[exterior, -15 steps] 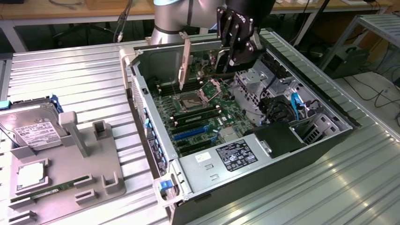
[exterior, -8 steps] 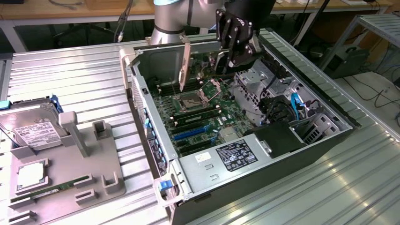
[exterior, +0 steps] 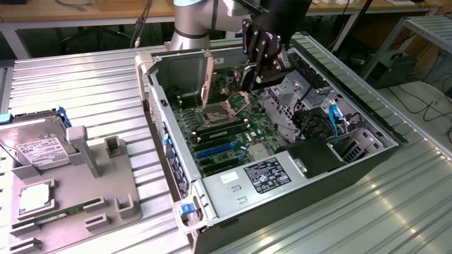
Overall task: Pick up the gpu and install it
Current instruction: 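Insert the gpu into the slot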
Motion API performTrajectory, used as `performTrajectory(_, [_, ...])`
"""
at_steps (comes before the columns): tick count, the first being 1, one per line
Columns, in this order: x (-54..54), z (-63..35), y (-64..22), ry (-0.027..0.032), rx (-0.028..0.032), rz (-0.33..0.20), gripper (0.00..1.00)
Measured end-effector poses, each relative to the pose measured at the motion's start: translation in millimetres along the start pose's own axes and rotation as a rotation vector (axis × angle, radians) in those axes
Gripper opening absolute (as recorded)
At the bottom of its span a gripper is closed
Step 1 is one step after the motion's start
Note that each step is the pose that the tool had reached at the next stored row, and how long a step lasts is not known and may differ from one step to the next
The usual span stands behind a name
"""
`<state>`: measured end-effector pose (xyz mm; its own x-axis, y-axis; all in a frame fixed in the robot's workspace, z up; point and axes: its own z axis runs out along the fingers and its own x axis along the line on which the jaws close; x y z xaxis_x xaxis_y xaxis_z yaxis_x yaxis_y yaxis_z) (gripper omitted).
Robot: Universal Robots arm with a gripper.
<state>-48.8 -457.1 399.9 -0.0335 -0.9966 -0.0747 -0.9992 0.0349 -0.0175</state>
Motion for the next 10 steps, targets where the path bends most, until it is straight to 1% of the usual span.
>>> performTrajectory(8, [0.9, 9.5, 0.3, -0.0013, 0.0006, 0.003, 0.28])
performTrajectory(9, [1.1, 10.6, 0.3, -0.0026, 0.0006, 0.004, 0.28])
performTrajectory(10, [1.8, 11.3, 0.5, -0.0079, 0.0003, 0.004, 0.28])
